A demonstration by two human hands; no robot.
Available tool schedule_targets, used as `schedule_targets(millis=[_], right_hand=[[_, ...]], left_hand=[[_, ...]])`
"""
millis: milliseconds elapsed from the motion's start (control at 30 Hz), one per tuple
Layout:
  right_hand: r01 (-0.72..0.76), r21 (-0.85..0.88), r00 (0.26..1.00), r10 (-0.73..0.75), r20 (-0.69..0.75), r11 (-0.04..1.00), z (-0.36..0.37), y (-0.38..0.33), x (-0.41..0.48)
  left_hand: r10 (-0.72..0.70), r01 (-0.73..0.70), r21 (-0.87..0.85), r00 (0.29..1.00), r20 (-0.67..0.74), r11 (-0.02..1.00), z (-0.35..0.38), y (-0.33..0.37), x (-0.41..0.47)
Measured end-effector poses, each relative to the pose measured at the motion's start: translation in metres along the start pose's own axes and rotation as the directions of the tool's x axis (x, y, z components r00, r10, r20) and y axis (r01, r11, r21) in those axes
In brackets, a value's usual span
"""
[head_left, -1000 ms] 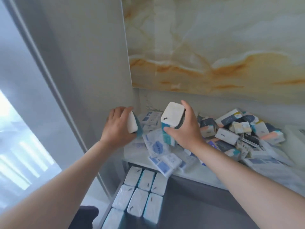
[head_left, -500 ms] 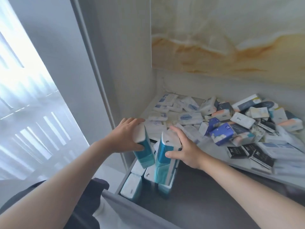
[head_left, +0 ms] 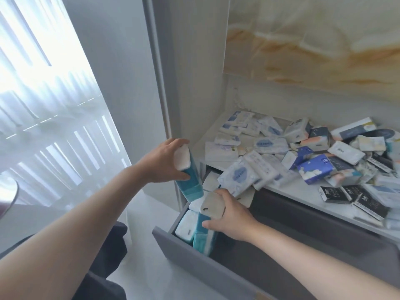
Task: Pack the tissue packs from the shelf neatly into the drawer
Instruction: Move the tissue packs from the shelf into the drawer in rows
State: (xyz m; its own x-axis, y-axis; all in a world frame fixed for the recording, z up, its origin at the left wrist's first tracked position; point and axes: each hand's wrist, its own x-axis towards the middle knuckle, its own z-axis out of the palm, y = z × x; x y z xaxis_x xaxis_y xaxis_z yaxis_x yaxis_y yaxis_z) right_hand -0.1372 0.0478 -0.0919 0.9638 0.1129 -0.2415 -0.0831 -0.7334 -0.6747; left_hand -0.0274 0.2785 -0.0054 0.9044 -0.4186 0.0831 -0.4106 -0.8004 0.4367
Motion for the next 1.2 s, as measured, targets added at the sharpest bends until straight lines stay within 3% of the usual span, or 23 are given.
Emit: schedule_targets(millis=[233, 467, 733, 833, 933, 1000, 1100, 1200], right_hand=[[-0.028, 0.006, 0.999, 0.028, -0.032, 1.000, 0.007, -0.013, 0.005], [-0.013, -0.137, 1.000, 0.015, 0.018, 0.990, 0.025, -0.004, -0.012], [-0.099, -0.097, 0.954, 0.123, 0.274, 0.990, 0.049, 0.015, -0.001], [-0.063, -0.121, 0.963, 0.092, 0.253, 0.991, 0.047, 0.023, 0.005], [0.035, -0.291, 0.989, 0.009, 0.148, 0.956, 0.042, 0.027, 0.008], [0.016, -0.379, 0.995, 0.020, 0.093, 0.925, 0.041, 0.028, 0.011], [-0.054, -0.365, 0.995, 0.079, 0.056, 0.929, 0.042, 0.031, 0.017], [-0.085, -0.245, 0.990, 0.110, 0.089, 0.966, 0.039, 0.037, 0.021]], left_hand=[[0.023, -0.023, 0.019, 1.000, 0.013, 1.000, 0.009, -0.002, -0.004], [0.048, -0.048, 0.000, 0.998, -0.039, 0.999, 0.010, 0.004, -0.001], [0.121, -0.121, 0.044, 0.992, 0.023, 0.992, 0.022, 0.016, -0.002], [0.139, -0.144, 0.074, 0.988, 0.067, 0.987, 0.029, 0.019, -0.003], [0.154, -0.164, 0.084, 0.981, 0.118, 0.983, 0.034, 0.022, -0.003], [0.157, -0.172, 0.083, 0.975, 0.154, 0.982, 0.037, 0.024, -0.003], [0.170, -0.188, 0.080, 0.965, 0.199, 0.979, 0.043, 0.026, -0.004], [0.185, -0.203, 0.067, 0.959, 0.213, 0.977, 0.048, 0.029, -0.004]])
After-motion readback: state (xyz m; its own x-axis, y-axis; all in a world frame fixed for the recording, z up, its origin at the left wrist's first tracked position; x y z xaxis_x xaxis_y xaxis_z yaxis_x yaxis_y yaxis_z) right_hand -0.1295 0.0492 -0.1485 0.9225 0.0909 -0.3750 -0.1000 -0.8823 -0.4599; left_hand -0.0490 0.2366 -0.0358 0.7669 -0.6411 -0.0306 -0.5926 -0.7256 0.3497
